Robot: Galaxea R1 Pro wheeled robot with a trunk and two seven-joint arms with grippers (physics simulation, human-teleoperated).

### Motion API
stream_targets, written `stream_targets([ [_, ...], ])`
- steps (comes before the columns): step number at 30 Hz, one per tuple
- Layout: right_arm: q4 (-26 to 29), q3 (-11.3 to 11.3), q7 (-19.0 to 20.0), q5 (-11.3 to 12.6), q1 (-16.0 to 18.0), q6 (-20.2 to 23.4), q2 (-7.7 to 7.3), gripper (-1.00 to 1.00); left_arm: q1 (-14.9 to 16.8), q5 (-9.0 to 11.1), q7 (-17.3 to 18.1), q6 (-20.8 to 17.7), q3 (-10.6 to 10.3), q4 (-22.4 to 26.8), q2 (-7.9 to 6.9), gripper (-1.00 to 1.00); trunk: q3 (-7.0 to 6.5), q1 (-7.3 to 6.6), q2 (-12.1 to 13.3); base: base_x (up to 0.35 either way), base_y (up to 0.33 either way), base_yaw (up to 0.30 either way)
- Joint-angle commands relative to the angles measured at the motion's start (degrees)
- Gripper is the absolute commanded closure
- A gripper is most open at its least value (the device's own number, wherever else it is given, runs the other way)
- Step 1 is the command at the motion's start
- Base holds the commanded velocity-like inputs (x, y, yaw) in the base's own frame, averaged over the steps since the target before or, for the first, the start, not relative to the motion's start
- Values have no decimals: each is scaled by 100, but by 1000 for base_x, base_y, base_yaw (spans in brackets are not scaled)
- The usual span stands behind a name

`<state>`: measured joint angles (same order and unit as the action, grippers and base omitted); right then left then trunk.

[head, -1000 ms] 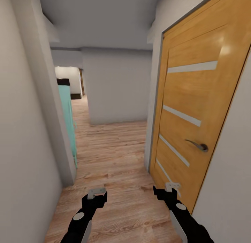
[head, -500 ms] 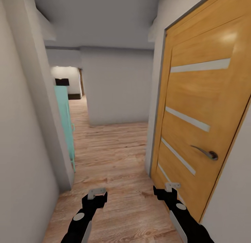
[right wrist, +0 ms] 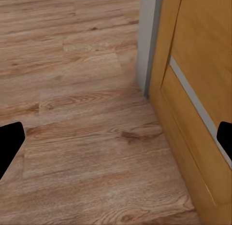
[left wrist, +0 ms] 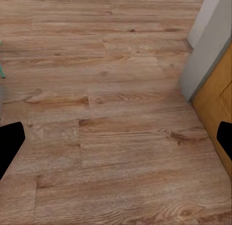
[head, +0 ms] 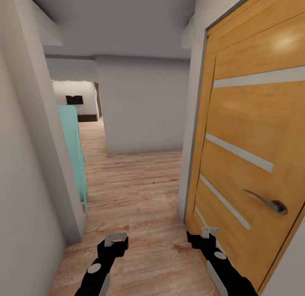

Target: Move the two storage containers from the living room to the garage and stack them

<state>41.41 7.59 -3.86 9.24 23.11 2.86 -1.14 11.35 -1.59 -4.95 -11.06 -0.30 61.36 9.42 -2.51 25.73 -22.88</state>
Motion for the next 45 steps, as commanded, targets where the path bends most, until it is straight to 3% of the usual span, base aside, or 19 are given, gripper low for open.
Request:
stream_targets([
  [1, -17, 38, -39, 59, 1, 17, -9, -100, 0, -19, -25, 6, 20, -12, -16, -100, 2, 5, -4, 320, 0, 0],
  [9, -421, 33, -36, 60, 1, -39, -15, -100, 0, -18, -19, 67, 79, -67, -46, -100, 2, 5, -4, 313, 0, 0],
  [12, -759, 32, -36, 58, 1, -370, -12, -100, -1, -17, -20, 80, 81, -223, -53, -100, 2, 5, -4, 311, 0, 0],
  [15, -1130, 33, -36, 49, 1, -781, -10, -100, -1, -11, -9, 159, 90, -590, -75, -100, 2, 5, -4, 310, 0, 0],
  [18, -1349, 33, -36, 43, 1, -918, -11, -100, -1, -1, -7, 594, 123, -1309, -88, -100, 2, 5, -4, 312, 0, 0],
  [24, -1607, 41, -34, 42, 1, -968, -8, -100, 1, -1, -17, 1077, 493, -2302, -69, -100, 2, 5, -4, 275, 0, 0],
  [38, -2052, 45, -27, 46, 1, -966, -10, -100, -1, 12, 18, 1233, 937, -2685, -237, -100, 2, 5, -4, 246, 0, 0],
  [45, -2279, 54, -27, 31, 1, -971, 2, -100, -1, 11, 14, 1338, 978, -2870, -263, -100, 2, 5, -4, 113, 0, 0],
])
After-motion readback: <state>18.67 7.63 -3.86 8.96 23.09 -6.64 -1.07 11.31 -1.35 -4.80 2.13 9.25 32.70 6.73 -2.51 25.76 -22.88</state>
